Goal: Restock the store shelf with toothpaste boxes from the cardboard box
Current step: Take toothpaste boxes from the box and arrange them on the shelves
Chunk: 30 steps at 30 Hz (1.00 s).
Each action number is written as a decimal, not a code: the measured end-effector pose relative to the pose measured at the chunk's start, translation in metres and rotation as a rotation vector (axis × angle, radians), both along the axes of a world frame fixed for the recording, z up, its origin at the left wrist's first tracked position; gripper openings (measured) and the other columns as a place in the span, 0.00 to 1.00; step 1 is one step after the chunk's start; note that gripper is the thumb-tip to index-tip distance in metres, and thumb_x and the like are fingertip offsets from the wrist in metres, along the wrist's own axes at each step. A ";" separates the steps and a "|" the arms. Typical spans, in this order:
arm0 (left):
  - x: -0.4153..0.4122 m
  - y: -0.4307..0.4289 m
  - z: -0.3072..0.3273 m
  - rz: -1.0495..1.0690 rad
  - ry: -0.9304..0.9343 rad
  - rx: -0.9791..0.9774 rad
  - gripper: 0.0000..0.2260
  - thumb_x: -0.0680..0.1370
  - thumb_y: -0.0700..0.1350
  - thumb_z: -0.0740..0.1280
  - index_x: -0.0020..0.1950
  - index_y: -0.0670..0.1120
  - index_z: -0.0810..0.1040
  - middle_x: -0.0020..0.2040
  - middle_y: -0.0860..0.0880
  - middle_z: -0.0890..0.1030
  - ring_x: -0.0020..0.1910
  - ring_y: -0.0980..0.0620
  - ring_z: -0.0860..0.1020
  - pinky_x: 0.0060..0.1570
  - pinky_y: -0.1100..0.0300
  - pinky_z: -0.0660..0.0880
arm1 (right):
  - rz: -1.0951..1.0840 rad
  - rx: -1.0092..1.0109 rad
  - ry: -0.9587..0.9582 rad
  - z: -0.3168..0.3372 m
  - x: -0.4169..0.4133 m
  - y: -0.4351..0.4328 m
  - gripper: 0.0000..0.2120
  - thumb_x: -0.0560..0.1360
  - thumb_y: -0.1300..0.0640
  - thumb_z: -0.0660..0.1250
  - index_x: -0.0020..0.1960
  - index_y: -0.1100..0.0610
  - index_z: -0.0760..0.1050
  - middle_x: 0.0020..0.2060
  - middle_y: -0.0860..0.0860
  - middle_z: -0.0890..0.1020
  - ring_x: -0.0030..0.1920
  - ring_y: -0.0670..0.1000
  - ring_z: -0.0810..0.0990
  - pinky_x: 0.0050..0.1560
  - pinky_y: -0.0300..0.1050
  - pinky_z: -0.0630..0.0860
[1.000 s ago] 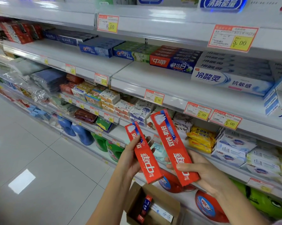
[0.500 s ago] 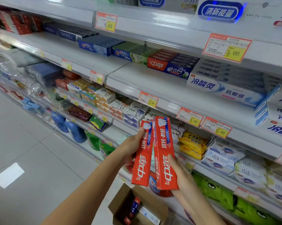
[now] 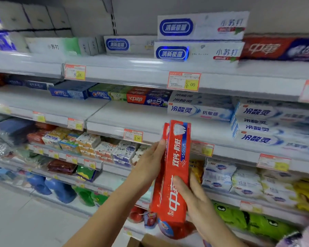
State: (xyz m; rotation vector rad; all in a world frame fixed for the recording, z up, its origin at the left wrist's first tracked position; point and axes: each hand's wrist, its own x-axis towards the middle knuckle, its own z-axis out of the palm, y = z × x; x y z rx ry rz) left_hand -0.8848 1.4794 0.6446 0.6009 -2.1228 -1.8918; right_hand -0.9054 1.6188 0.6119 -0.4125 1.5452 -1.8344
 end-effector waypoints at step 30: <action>-0.242 0.254 0.246 -0.677 0.344 -1.104 0.32 0.74 0.46 0.69 0.75 0.52 0.60 0.63 0.47 0.75 0.55 0.48 0.77 0.55 0.58 0.73 | -1.223 0.830 1.067 0.205 -0.248 0.299 0.12 0.81 0.57 0.55 0.40 0.59 0.70 0.38 0.58 0.74 0.37 0.55 0.69 0.37 0.45 0.60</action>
